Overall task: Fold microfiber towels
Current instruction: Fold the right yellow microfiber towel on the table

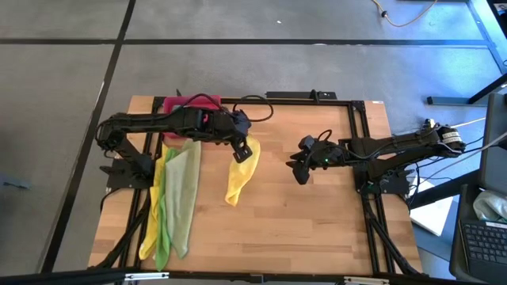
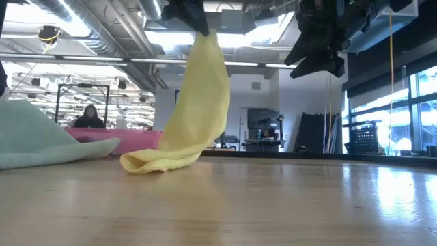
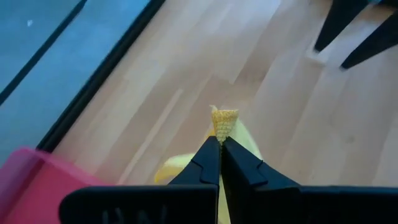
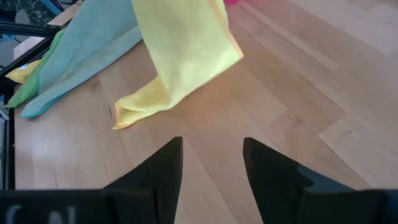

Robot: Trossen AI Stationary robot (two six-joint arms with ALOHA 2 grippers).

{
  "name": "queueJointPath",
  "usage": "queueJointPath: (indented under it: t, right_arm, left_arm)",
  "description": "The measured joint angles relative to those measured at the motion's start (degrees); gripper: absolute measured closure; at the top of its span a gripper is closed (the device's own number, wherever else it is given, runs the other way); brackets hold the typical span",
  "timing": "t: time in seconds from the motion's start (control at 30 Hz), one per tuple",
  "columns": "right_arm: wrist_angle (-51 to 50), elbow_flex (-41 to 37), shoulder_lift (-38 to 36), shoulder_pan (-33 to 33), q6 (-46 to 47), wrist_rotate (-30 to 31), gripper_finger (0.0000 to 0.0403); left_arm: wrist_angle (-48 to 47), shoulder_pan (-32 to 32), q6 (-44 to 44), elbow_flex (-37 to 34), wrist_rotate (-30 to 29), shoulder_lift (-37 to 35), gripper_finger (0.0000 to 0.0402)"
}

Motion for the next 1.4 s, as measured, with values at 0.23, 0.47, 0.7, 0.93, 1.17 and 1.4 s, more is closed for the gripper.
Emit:
queueJointPath:
  t: [0.23,0.47,0.7,0.93,1.17,1.4]
  right_arm:
    - [0.2,0.0,0.0,0.0,0.0,0.0,0.0231]
    - [0.5,0.0,0.0,0.0,0.0,0.0,0.0231]
    - [0.5,0.0,0.0,0.0,0.0,0.0,0.0231]
    - [0.6,0.0,0.0,0.0,0.0,0.0,0.0231]
    - [0.6,0.0,0.0,0.0,0.0,0.0,0.0231]
    - [0.6,0.0,0.0,0.0,0.0,0.0,0.0231]
  left_arm:
    - [2.9,-0.5,1.6,0.1,1.0,-2.7,0.0401]
    - [3.9,-1.9,4.7,0.0,1.7,-5.8,0.0401]
    - [3.7,-4.4,8.8,0.0,2.2,-7.6,0.0401]
    - [3.8,-7.5,12.8,0.0,3.3,-7.9,0.0401]
    - [4.1,-10.9,12.8,0.0,3.3,-7.9,0.0401]
    - [4.7,-12.5,10.6,0.0,0.9,-7.9,0.0402]
